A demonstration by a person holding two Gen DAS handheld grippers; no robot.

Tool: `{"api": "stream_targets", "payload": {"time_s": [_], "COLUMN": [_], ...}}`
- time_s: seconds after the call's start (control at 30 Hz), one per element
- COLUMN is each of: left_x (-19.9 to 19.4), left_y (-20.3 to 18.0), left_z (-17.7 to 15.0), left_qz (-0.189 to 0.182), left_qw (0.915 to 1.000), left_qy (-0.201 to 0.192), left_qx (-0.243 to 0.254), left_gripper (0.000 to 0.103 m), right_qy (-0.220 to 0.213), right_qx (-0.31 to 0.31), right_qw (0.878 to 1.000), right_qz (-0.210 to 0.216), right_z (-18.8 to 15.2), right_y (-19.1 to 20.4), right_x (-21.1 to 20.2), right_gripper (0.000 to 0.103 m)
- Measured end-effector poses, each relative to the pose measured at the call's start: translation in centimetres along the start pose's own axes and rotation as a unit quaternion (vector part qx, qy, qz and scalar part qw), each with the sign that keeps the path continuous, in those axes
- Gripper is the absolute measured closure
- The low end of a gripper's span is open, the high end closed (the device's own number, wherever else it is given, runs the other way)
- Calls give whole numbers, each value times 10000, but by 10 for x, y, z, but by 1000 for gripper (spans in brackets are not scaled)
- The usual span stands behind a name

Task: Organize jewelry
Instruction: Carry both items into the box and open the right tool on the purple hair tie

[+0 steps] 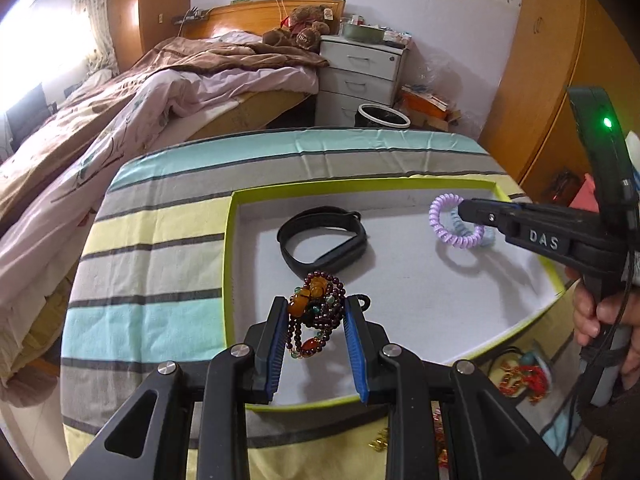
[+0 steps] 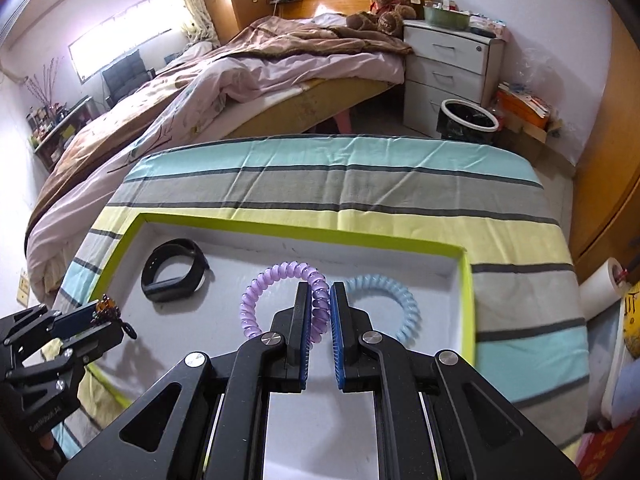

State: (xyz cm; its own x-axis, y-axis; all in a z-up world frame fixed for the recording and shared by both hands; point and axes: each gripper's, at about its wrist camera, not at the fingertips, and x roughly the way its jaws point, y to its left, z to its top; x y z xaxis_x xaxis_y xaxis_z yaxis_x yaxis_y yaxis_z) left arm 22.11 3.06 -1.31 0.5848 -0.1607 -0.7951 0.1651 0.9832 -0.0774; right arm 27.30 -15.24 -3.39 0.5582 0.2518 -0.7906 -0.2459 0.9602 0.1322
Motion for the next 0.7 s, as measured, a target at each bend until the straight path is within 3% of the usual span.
{"api": "stream_targets", "payload": {"time_s": [0.53,0.7], "left_x": [21,24], "left_y": [11,11], "left_z": [1,2], "left_qz": [-58,-53], "left_qw": [9995,9995], "left_qy": [247,253], "left_qx": [-211,-175], "left_gripper": [74,70], "right_qy": [314,332], "right_qx": [-103,-129], "right_qw": [9994,9994], "right_qz": [35,31], "right_z": [8,9], "right_y": [8,8], "right_x": [31,32], "right_gripper": [93,93]}}
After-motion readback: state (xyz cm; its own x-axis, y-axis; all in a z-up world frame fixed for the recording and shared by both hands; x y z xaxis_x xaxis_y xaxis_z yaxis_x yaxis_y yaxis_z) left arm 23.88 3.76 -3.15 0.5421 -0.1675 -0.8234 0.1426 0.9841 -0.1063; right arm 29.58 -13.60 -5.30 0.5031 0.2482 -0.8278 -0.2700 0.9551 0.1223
